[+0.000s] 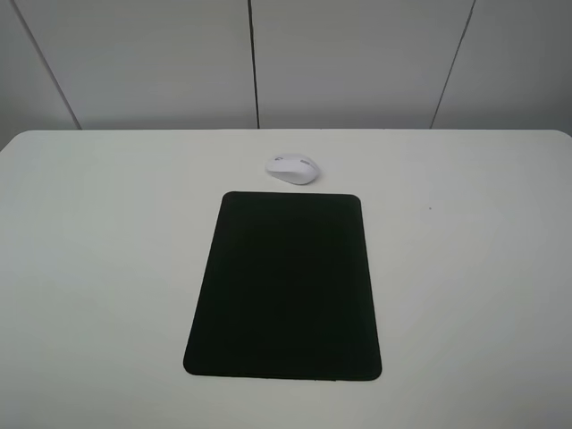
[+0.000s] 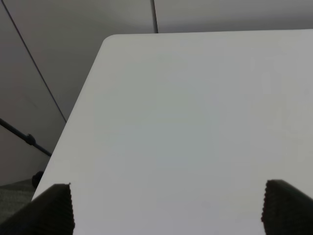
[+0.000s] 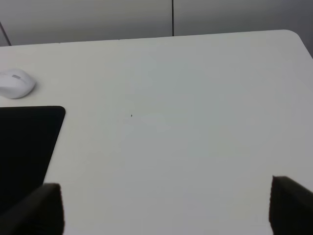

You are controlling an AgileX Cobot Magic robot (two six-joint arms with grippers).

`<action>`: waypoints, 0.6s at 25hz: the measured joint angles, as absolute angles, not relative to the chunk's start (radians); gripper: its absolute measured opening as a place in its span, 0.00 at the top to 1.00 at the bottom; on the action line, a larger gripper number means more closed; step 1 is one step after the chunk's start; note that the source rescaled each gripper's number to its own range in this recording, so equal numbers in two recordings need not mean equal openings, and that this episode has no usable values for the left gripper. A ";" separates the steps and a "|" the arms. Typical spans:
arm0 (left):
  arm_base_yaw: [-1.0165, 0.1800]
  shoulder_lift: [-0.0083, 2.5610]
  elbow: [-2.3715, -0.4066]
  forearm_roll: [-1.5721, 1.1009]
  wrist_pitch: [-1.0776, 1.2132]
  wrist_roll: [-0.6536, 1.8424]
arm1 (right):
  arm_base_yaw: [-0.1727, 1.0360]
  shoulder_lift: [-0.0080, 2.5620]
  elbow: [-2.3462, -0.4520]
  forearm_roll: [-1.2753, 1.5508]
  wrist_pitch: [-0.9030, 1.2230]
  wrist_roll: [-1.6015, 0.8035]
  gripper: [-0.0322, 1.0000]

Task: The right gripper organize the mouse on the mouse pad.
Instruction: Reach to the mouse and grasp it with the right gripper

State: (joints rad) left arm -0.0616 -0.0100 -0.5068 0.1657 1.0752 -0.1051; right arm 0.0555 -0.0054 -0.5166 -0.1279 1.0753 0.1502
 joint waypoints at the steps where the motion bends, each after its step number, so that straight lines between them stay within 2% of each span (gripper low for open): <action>1: -0.062 -0.010 -0.507 0.166 1.075 -0.105 | 0.055 -0.005 -0.517 -0.128 1.075 0.150 0.00; 15: -0.062 -0.010 -0.507 0.166 1.075 -0.105 | 0.055 -0.005 -0.517 -0.128 1.075 0.150 0.00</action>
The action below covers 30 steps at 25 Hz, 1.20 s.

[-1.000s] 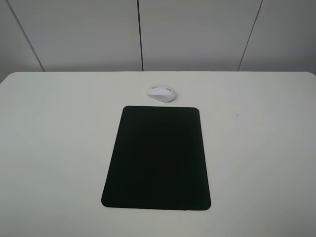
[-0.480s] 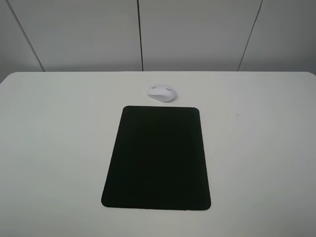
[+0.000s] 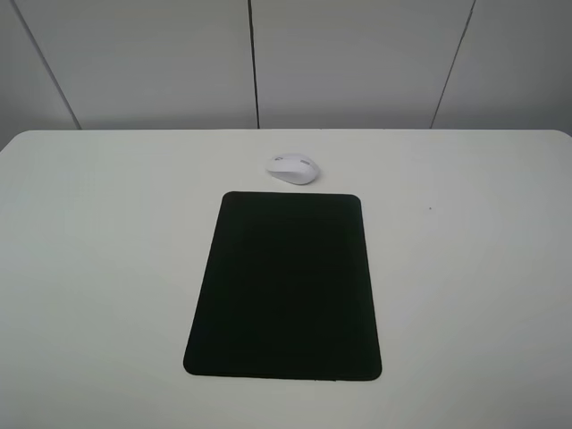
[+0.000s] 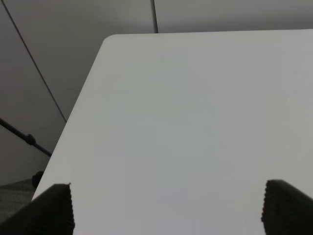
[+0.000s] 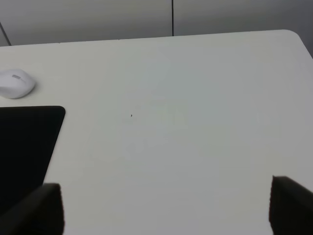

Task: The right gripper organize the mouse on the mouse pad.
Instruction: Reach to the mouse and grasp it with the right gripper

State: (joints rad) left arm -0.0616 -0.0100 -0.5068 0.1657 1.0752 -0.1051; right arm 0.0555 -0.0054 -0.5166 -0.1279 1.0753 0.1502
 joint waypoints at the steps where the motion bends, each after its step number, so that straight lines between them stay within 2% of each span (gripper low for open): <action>1: -0.062 -0.010 -0.507 0.166 1.075 -0.105 | 0.055 -0.005 -0.517 -0.128 1.075 0.150 0.00; 9: -0.062 -0.010 -0.507 0.166 1.075 -0.105 | 0.055 0.072 -0.519 -0.128 1.073 0.154 0.00; 19: -0.062 -0.010 -0.507 0.166 1.075 -0.105 | 0.055 0.555 -0.635 -0.176 0.940 0.154 0.00; 26: -0.062 -0.010 -0.507 0.166 1.075 -0.105 | 0.182 0.901 -0.742 -0.225 0.860 0.146 0.00; 30: -0.062 -0.010 -0.507 0.166 1.075 -0.105 | 0.241 1.097 -0.862 -0.206 0.775 0.036 0.00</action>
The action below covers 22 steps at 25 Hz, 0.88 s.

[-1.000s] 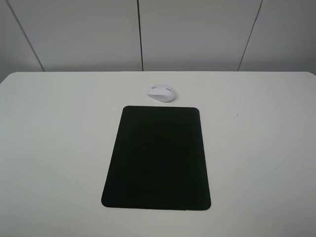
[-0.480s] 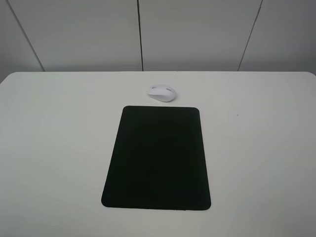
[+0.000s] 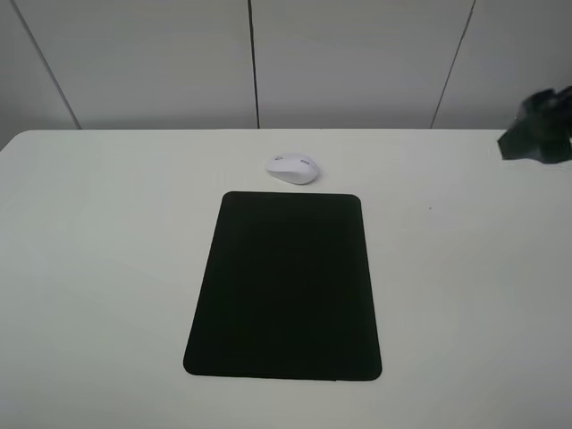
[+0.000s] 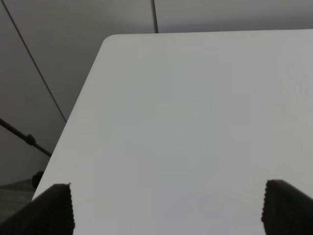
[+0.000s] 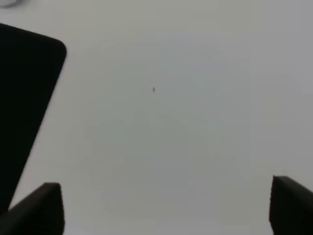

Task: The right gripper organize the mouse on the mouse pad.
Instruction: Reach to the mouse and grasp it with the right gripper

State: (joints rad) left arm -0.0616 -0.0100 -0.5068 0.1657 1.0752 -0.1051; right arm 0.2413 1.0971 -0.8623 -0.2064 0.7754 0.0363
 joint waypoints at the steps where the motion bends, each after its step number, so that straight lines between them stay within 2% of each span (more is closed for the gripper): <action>1: -0.062 -0.010 -0.507 0.166 1.075 -0.105 | 0.254 1.148 -0.896 -0.191 0.756 0.000 0.00; 8: -0.062 -0.010 -0.507 0.166 1.075 -0.105 | 0.324 1.469 -1.104 -0.029 0.712 -0.387 0.00; 17: -0.062 -0.010 -0.507 0.169 1.075 -0.105 | 0.367 1.813 -1.334 0.011 0.742 -0.572 0.00; 22: -0.062 -0.010 -0.507 0.169 1.075 -0.105 | 0.376 1.955 -1.464 0.055 0.807 -0.763 0.00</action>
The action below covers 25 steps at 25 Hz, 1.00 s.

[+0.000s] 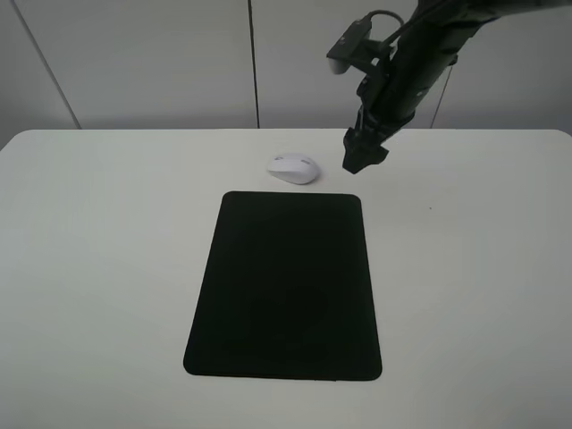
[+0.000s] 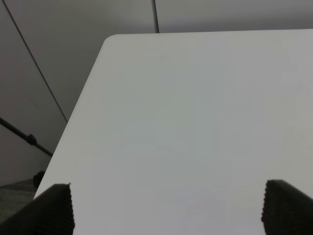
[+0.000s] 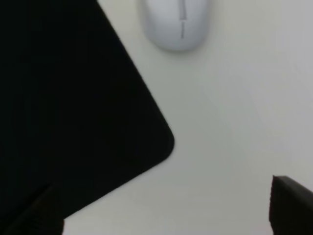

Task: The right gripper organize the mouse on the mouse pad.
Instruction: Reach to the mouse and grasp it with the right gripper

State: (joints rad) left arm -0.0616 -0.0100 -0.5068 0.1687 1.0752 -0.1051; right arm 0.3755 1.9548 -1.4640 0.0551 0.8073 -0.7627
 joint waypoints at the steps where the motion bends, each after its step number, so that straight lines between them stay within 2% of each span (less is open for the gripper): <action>1: -0.062 -0.010 -0.507 0.169 1.075 -0.105 | 0.379 1.979 -1.490 0.074 0.818 -0.799 0.00; 7: -0.062 -0.010 -0.507 0.169 1.075 -0.105 | 0.403 2.090 -1.639 0.130 0.838 -0.974 0.00; 17: -0.062 -0.010 -0.507 0.169 1.075 -0.105 | 0.443 2.242 -1.869 0.078 0.926 -1.005 0.00; 25: -0.062 -0.010 -0.507 0.169 1.075 -0.105 | 0.471 2.303 -1.898 0.014 0.929 -1.009 0.00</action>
